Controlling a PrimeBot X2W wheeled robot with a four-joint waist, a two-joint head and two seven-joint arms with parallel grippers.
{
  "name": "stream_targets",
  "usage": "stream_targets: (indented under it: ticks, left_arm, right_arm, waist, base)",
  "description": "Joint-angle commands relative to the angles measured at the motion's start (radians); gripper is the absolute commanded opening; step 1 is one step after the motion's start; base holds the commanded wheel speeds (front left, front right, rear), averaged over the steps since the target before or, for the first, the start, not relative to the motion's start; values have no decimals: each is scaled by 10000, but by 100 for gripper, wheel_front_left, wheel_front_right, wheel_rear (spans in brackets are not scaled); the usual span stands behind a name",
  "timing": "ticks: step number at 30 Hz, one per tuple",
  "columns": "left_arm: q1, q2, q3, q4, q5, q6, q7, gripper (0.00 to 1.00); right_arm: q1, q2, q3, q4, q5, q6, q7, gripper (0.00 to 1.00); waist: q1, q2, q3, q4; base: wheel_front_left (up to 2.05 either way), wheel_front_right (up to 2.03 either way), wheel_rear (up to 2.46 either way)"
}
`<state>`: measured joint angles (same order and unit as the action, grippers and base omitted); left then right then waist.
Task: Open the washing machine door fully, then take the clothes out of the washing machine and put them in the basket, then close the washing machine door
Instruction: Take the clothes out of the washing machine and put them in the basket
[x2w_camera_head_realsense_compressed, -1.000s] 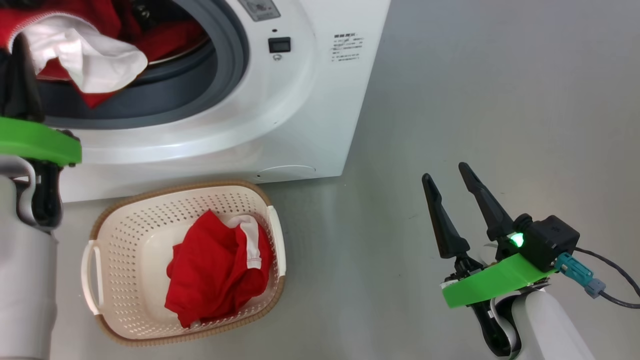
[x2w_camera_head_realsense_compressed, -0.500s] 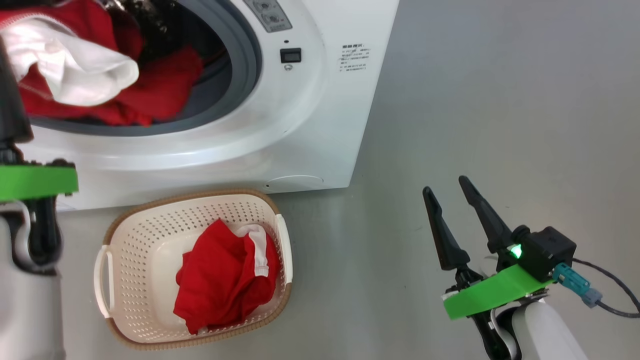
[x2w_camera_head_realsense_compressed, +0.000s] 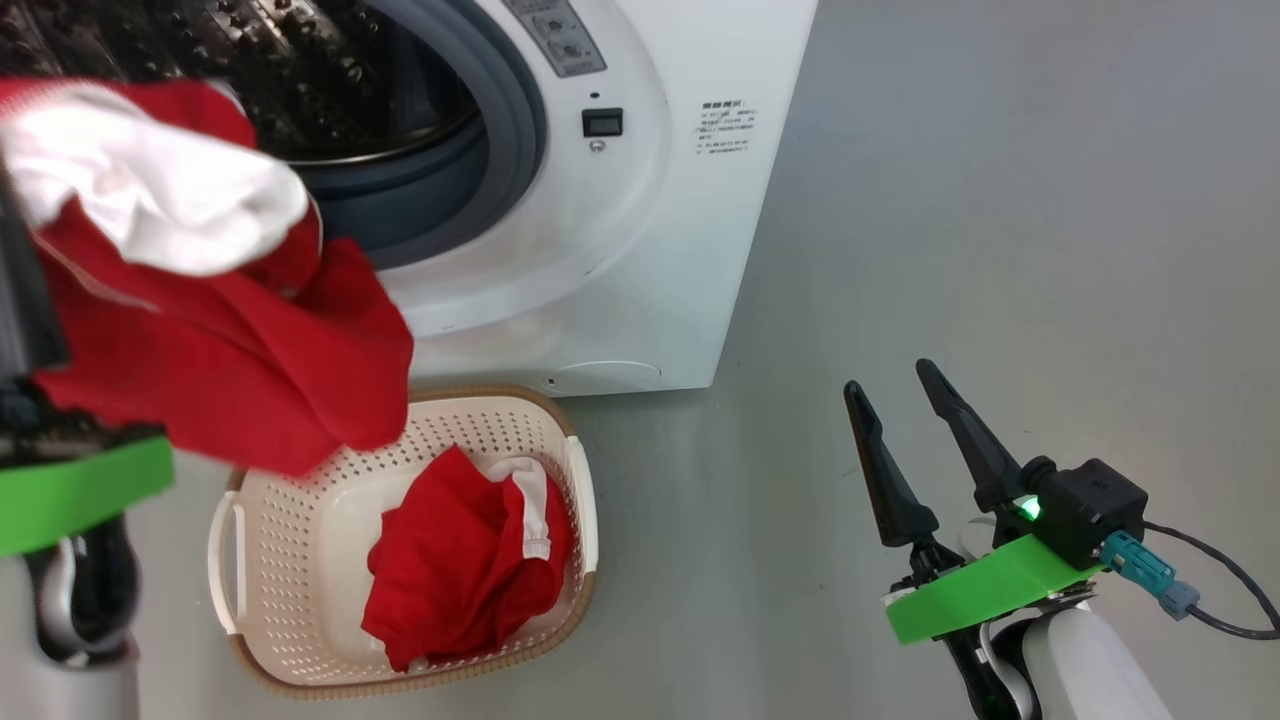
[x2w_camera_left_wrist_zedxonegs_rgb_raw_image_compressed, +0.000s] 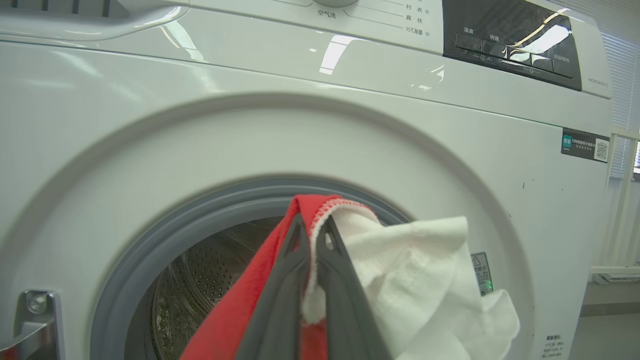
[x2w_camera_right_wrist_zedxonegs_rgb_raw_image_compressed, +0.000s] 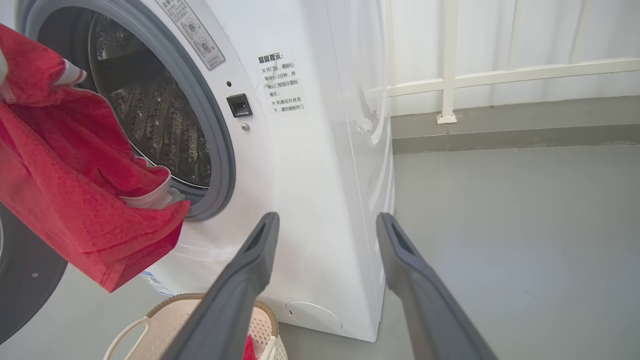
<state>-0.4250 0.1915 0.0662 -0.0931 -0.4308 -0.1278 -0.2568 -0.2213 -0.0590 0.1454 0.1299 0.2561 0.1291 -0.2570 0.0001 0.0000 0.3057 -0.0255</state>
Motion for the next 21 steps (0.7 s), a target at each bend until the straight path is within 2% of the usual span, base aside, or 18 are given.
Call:
stream_targets:
  ticks: [1, 8, 15, 21]
  left_arm:
    - [188, 339, 253, -324, 63, -28, -49, 0]
    - [1038, 140, -103, 258, -87, -28, -49, 0]
    - [1463, -63, -578, 2043, -277, -28, -49, 0]
    - [973, 45, -1072, 3813, -483, -29, -49, 0]
  right_arm:
    - [203, 87, 225, -212, -42, 16, -48, 100]
    - [119, 87, 335, -219, -19, 16, -48, 100]
    - [-55, 87, 402, -290, 15, 16, -48, 100]
    - [-294, 87, 453, -363, 24, 16, -48, 100]
  waist:
    - [-1, 0, 21, 7]
    - [-1, 0, 155, -29]
    - [-1, 0, 554, -128]
    - [-1, 0, 1173, -270]
  base:
    - [0, 0, 0]
    - [0, 0, 0]
    - [0, 0, 0]
    - [0, 0, 0]
